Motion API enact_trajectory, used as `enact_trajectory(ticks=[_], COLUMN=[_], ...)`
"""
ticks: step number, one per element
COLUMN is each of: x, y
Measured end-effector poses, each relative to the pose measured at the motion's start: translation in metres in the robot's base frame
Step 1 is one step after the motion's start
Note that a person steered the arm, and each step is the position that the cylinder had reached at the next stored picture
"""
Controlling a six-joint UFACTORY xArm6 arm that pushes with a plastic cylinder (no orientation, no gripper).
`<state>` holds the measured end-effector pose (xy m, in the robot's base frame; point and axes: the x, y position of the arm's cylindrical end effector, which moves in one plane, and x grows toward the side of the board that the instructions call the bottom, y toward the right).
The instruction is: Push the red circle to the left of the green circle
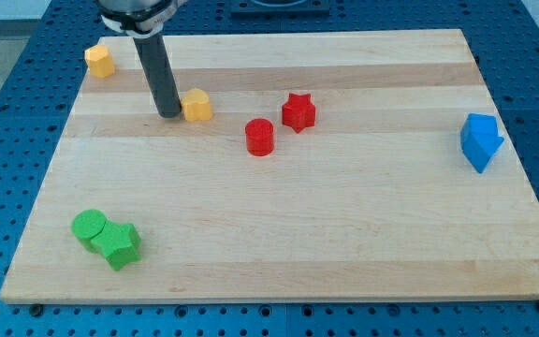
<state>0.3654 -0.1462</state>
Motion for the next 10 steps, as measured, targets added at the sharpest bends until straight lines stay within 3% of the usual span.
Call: enact_trajectory(ticks=[3, 4, 6, 8, 9, 10], x=[0.018, 0.018, -0.021, -0.023, -0.056, -0.123], y=[0.072, 0.026, 0.016, 0.095, 0.066, 0.031])
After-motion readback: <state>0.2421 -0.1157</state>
